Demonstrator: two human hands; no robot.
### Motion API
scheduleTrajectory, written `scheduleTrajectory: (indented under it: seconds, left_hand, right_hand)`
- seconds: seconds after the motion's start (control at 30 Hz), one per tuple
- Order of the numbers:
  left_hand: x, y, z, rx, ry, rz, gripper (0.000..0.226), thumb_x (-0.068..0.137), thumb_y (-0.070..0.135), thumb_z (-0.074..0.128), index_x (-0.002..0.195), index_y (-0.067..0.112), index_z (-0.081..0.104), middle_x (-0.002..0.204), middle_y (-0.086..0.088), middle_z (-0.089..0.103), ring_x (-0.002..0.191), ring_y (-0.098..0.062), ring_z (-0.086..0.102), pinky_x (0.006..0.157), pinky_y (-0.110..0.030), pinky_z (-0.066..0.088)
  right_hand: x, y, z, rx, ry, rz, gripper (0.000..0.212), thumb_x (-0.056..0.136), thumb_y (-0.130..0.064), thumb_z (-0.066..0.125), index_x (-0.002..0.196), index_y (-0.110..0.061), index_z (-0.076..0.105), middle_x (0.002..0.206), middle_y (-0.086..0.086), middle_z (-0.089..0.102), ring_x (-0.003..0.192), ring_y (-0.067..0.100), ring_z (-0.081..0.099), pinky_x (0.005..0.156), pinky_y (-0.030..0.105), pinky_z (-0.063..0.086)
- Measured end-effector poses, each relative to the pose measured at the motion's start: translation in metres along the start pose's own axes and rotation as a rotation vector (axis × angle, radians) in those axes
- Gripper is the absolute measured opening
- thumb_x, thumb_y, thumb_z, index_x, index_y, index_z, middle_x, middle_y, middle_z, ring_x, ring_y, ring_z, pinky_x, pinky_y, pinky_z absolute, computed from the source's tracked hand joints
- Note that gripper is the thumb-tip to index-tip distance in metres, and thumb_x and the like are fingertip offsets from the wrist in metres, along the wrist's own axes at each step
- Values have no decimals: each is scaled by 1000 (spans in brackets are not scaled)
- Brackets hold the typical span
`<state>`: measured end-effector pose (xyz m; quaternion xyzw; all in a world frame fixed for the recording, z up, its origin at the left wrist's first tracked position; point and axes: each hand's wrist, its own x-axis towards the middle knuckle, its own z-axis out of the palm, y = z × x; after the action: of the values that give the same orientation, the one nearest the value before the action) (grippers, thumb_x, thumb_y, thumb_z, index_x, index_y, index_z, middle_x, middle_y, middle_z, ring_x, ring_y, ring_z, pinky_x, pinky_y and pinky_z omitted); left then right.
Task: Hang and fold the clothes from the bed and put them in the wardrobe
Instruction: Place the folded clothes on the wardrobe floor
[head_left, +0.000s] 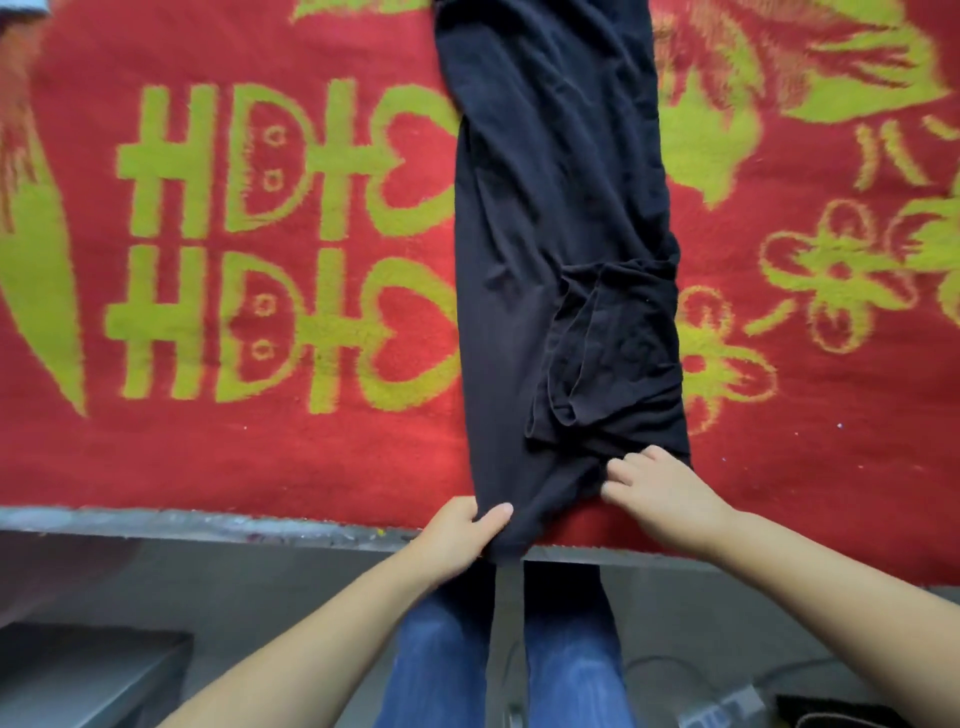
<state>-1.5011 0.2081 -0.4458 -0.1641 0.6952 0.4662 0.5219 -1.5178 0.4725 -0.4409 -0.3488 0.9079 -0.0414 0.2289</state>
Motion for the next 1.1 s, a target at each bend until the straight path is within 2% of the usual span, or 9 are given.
scheduleTrajectory:
  seconds: [0.13, 0.23, 0.37, 0.47, 0.57, 0.7, 0.83, 0.97, 1.1]
  left_hand:
    - [7, -4, -6, 379, -240, -130, 25, 103, 26, 35, 82, 21, 47, 77, 1, 65, 59, -10, 57, 51, -14, 42]
    - [19, 11, -27, 849, -342, -136, 30, 100, 40, 40, 97, 12, 53, 105, -11, 69, 81, -22, 63, 69, -26, 44]
    - [13, 17, -44, 1498, 220, 488, 28, 73, 27, 75, 91, 12, 60, 87, -8, 64, 79, -27, 64, 64, -32, 45]
    - [15, 9, -46, 1536, 272, 933, 54, 72, 8, 48, 126, 10, 49, 127, -15, 59, 114, -32, 59, 94, -47, 47]
    - [32, 7, -39, 1725, 121, 926, 83, 74, 10, 54, 150, 17, 21, 157, -10, 18, 143, -28, 26, 111, -56, 27]
    - [56, 26, -28, 1777, -5, 857, 68, 84, 13, 40, 150, 25, 26, 156, -5, 26, 144, -25, 22, 114, -55, 13]
    - [58, 43, -33, 1462, -217, 694, 79, 82, 1, 41, 152, 28, 17, 161, 1, 3, 142, -8, -17, 114, -41, -22]
    - [44, 95, -57, 446, -270, 408, 46, 92, -3, 42, 121, 28, 60, 127, 14, 60, 122, 5, 42, 105, -22, 33]
    - [61, 150, -90, -117, 11, 308, 15, 97, 12, 52, 97, 20, 64, 92, 14, 71, 89, -1, 63, 77, -15, 50]
  right_hand:
    - [-20, 5, 2, -10, -37, -30, 37, 33, -12, 87, 58, -21, 61, 61, -3, 52, 52, 17, 55, 53, 21, 45]
    - [-23, 7, 12, 30, 123, 68, 45, 52, -2, 77, 95, -13, 72, 93, 7, 66, 80, 27, 65, 69, 32, 50]
    - [-13, 10, 20, -57, 71, 96, 75, 60, 3, 67, 133, -14, 58, 137, 19, 52, 127, 35, 51, 102, 58, 40]
    - [-2, 20, 24, -119, -43, 105, 94, 51, -3, 78, 140, -17, 49, 138, 20, 51, 129, 38, 48, 101, 70, 27]
    - [8, 24, 26, -132, -128, 79, 93, 52, -11, 81, 139, -19, 50, 136, 19, 53, 127, 38, 50, 101, 70, 26]
    - [13, 29, 23, -75, -103, 58, 84, 59, -5, 80, 137, -20, 53, 136, 14, 54, 125, 34, 53, 99, 65, 33]
    - [14, 44, 8, 69, -179, -4, 77, 86, 3, 49, 152, -27, 21, 159, 4, 19, 147, 25, 15, 116, 49, -1]
    - [29, 70, -45, 521, -167, 107, 58, 87, 4, 45, 137, -24, 52, 141, -3, 51, 127, 19, 48, 99, 12, 26]
    - [68, 125, -93, 590, 117, 390, 26, 89, -9, 60, 114, -12, 65, 109, 5, 69, 103, 25, 62, 79, 21, 36]
